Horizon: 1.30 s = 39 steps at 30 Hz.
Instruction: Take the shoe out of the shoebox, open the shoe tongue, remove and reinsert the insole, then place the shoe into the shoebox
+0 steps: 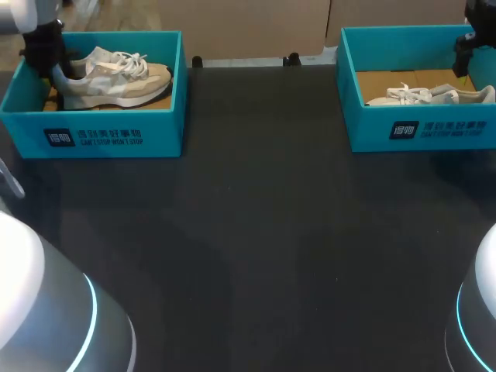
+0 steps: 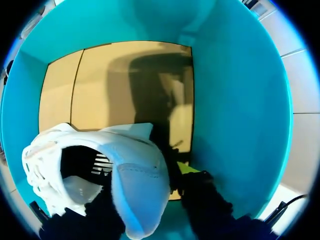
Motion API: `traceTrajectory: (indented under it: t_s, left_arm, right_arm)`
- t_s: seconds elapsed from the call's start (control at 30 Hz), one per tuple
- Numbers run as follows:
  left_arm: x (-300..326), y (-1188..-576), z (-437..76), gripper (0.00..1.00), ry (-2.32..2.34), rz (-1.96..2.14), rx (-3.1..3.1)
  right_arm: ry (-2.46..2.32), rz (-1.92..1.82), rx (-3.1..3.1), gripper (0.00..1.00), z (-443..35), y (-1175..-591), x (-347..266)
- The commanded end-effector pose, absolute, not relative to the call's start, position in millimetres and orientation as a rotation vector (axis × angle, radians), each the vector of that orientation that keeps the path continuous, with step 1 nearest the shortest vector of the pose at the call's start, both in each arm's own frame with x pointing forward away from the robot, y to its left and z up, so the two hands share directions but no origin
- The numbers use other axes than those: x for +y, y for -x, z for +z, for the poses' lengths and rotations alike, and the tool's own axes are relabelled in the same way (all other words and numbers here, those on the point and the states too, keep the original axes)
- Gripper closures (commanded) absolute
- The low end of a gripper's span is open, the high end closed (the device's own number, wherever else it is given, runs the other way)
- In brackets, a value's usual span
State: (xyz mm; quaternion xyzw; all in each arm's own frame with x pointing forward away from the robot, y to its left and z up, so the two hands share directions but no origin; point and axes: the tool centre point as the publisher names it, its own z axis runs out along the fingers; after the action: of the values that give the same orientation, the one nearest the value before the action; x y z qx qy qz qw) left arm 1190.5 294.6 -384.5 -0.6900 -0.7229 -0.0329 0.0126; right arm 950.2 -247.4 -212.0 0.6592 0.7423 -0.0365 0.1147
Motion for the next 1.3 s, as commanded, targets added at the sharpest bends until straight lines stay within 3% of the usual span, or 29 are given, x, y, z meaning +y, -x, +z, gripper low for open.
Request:
traceTrajectory:
  t_s: [0.03,0.07,0.13,0.23,0.47,0.97,1.3]
  left_arm:
    - [295.1,-1197.6,-387.6,0.72,2.144,-0.088,-2.245]
    - [295.1,-1197.2,-386.5,0.75,2.143,-0.087,-2.245]
    - [295.0,-1195.6,-383.2,0.91,2.148,-0.079,-2.244]
    - [295.7,-1193.9,-379.0,1.00,2.152,-0.077,-2.239]
    - [296.5,-1188.1,-354.6,1.00,2.188,-0.080,-2.191]
    - [300.5,-1172.9,-247.1,1.00,2.268,-0.165,-2.141]
    - [306.2,-1167.2,-217.5,1.00,2.301,-0.310,-2.139]
  right_arm:
    - [-1.932,-0.107,2.176,0.00,-212.2,-949.9,-247.4]
    - [-1.932,-0.107,2.176,0.00,-212.2,-949.9,-247.4]
    - [-1.932,-0.107,2.176,0.00,-212.2,-949.9,-247.4]
    - [-1.932,-0.107,2.176,0.00,-212.2,-949.9,-247.4]
    - [-1.932,-0.107,2.176,0.00,-212.2,-949.9,-247.4]
    - [-1.932,-0.107,2.176,0.00,-212.2,-949.9,-247.4]
    - [-1.932,-0.107,2.176,0.00,-212.2,-949.9,-247.4]
